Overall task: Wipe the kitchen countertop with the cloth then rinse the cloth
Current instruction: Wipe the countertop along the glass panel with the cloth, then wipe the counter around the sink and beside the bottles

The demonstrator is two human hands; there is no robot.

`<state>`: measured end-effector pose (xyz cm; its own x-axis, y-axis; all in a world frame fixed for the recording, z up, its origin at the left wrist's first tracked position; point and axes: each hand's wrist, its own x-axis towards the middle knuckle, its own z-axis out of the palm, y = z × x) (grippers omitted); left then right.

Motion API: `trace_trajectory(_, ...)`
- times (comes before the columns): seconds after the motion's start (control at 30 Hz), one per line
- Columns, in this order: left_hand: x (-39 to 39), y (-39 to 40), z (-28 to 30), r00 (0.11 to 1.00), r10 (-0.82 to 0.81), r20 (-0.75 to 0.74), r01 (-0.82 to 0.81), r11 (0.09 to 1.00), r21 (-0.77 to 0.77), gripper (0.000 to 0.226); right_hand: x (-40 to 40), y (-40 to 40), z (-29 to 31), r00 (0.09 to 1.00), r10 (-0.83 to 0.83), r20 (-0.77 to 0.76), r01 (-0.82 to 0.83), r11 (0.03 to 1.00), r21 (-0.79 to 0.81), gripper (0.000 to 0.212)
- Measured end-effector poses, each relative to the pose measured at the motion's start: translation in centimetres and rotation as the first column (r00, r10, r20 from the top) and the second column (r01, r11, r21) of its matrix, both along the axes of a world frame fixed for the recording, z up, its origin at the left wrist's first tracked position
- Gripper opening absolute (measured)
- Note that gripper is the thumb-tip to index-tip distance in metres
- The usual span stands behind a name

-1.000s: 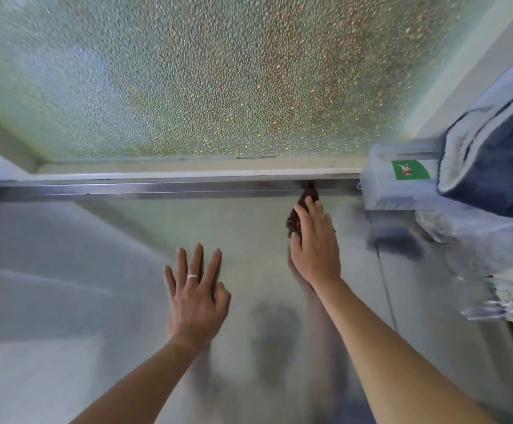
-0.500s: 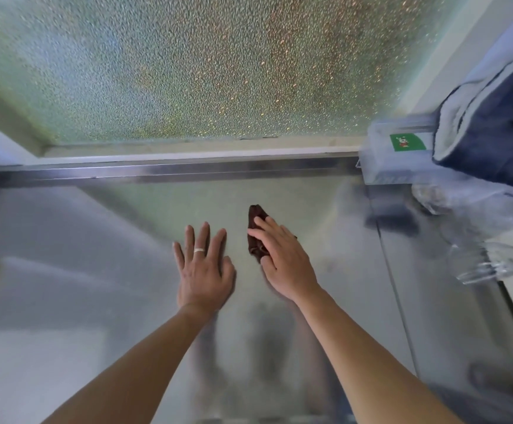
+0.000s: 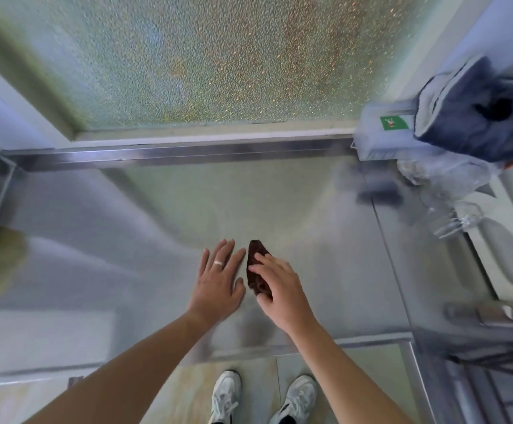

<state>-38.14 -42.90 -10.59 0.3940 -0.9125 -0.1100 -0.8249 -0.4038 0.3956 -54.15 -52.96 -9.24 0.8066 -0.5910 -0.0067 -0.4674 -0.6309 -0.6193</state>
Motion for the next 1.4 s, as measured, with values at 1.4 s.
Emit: trace_trajectory(1.4,-47.7,12.8,17.1,-0.285,-0.95,-0.128,0.956,-0.291,0.032,0.01,-37.8,41.6,18.0,-0.491,-0.788,-0.372,0.84,-0.542,0.038,0.028)
